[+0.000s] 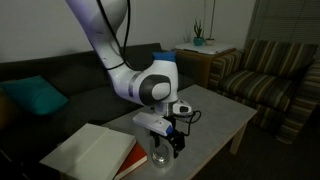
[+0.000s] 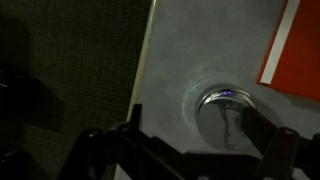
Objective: Place the lid of the silver container on the table, open the black book, then close the container
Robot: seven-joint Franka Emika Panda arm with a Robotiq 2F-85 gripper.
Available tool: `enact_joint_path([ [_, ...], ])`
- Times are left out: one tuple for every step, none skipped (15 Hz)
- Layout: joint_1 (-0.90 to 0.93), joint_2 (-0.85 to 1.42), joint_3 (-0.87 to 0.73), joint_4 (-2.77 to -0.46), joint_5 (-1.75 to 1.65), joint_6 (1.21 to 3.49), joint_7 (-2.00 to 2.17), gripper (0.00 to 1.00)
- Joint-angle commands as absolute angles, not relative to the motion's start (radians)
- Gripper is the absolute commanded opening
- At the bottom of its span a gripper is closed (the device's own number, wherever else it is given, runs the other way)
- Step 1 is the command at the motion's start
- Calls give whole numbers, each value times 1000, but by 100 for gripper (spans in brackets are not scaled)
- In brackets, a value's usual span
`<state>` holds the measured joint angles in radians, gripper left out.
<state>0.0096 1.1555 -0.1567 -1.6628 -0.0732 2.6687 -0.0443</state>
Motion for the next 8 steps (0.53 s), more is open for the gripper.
enact_joint_path([
  [39, 1129, -201, -1720, -105, 2703, 16, 100],
  [40, 1136, -208, -1717, -107, 2704, 23, 100],
  [46, 1143, -219, -1713, -108, 2700, 34, 75],
  [51, 1151, -228, -1707, -110, 2689, 43, 73],
  [55, 1159, -236, -1701, -111, 2683, 51, 66],
  [57, 1165, -241, -1698, -112, 2682, 57, 59],
  [57, 1170, -245, -1695, -114, 2683, 61, 53],
  [53, 1175, -244, -1692, -113, 2688, 64, 45],
])
